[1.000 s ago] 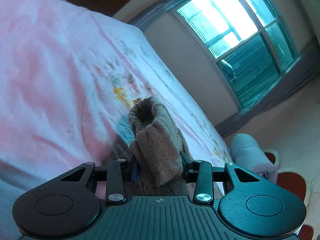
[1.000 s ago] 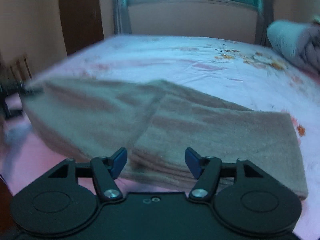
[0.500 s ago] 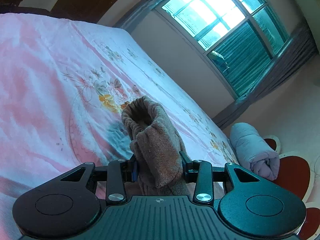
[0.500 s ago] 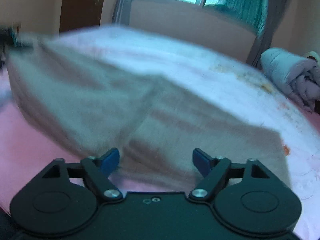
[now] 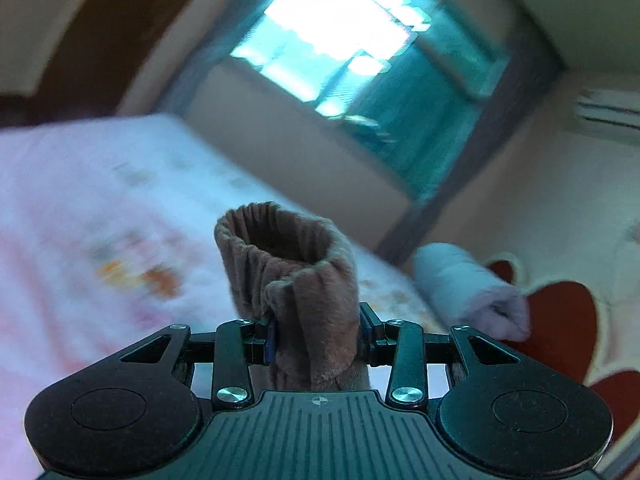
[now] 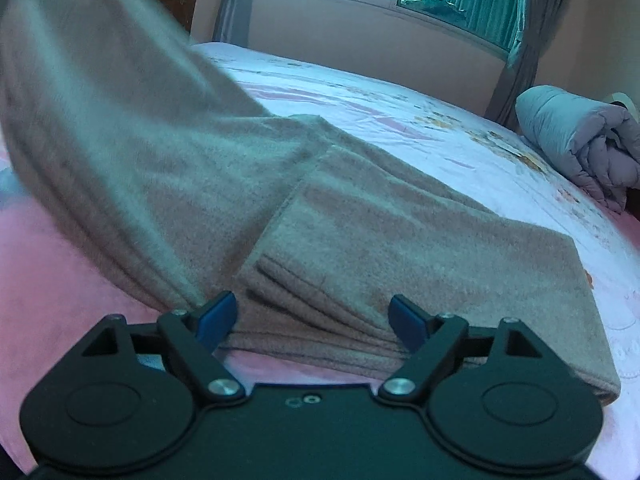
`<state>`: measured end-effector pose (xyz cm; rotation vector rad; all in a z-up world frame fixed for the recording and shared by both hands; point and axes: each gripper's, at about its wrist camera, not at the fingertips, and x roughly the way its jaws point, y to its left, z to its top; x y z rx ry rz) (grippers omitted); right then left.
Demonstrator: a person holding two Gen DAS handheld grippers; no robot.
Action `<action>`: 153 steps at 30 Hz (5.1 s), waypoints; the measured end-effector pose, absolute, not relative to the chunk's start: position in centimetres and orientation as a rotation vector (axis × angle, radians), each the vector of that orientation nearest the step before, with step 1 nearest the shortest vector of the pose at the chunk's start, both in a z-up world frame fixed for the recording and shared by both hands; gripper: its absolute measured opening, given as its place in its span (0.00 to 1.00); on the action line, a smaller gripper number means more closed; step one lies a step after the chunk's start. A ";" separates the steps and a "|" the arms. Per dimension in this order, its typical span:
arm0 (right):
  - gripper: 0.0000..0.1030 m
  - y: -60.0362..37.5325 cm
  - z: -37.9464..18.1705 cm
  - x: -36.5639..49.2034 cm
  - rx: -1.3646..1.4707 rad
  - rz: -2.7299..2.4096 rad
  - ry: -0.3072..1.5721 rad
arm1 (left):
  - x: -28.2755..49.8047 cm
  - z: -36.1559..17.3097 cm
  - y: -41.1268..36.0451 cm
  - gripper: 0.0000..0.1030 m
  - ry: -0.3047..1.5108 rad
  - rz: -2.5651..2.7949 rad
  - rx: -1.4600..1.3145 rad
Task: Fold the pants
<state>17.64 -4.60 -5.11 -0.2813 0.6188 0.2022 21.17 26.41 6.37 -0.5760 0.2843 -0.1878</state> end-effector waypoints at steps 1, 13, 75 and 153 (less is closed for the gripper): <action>0.76 -4.6 -5.1 17.6 -0.279 0.202 0.615 | 21.7 8.1 24.1 0.38 0.275 -0.228 -0.534; 0.78 -36.1 0.5 12.3 0.643 -0.081 0.389 | 29.1 6.0 -5.8 0.37 0.491 -0.575 -0.113; 0.69 -40.3 -5.7 24.5 0.985 0.411 0.842 | 34.3 -8.7 12.5 0.99 0.841 -0.556 -0.836; 0.78 -23.3 7.0 39.8 0.521 0.494 0.549 | 47.4 -0.7 22.5 1.00 0.525 -0.456 -0.763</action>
